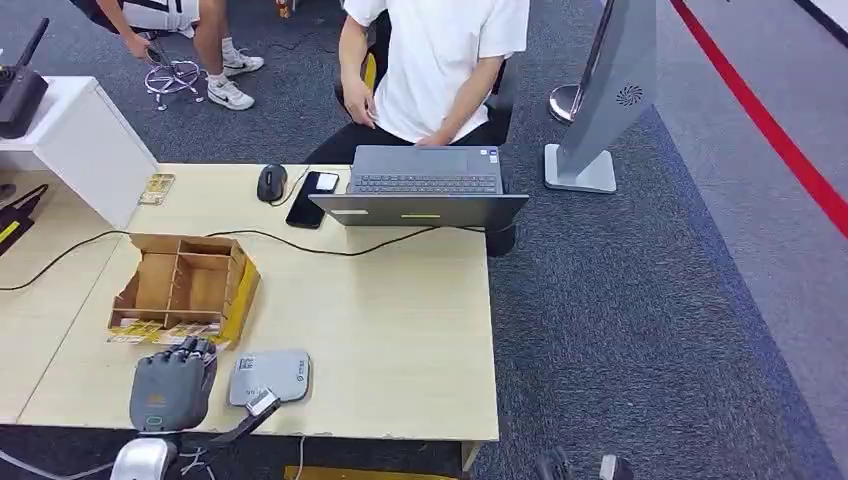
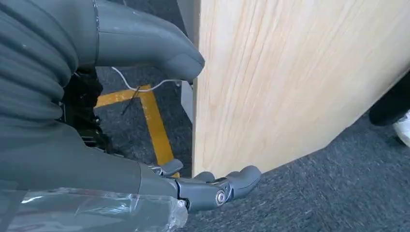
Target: Pass the card to the sensor for recognition and then transmit it.
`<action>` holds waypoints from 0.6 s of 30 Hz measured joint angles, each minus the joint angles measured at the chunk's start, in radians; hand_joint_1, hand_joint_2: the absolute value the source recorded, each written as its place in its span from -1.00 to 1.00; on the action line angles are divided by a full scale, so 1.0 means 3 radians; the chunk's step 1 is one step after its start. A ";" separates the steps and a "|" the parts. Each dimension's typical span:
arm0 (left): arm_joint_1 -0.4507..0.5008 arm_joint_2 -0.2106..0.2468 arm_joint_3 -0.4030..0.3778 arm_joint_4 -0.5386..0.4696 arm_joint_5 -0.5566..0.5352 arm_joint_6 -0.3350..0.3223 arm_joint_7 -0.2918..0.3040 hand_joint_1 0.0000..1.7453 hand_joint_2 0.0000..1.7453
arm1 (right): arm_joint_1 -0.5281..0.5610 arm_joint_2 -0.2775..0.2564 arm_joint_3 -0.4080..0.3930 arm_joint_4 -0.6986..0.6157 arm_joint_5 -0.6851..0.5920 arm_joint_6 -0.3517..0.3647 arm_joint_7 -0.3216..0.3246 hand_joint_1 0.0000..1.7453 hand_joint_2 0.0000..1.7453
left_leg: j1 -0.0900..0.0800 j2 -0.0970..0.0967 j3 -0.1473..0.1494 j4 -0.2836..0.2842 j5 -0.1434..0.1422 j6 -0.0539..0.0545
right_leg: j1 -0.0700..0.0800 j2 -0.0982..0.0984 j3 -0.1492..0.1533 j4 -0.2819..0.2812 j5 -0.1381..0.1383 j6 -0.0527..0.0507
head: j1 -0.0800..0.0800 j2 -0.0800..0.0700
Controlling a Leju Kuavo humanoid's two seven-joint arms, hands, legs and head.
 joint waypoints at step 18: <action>-0.0274 0.0176 -0.1031 0.0042 -0.0001 -0.0041 0.0262 1.00 1.00 | -0.0007 0.0004 0.0000 0.0001 -0.0028 0.0052 0.0003 -1.00 1.00 | 0.0000 -0.0001 -0.0001 0.0000 0.0000 0.0000 | -0.0001 0.0000 0.0000 0.0000 0.0001 0.0000 | 0.0000 0.0000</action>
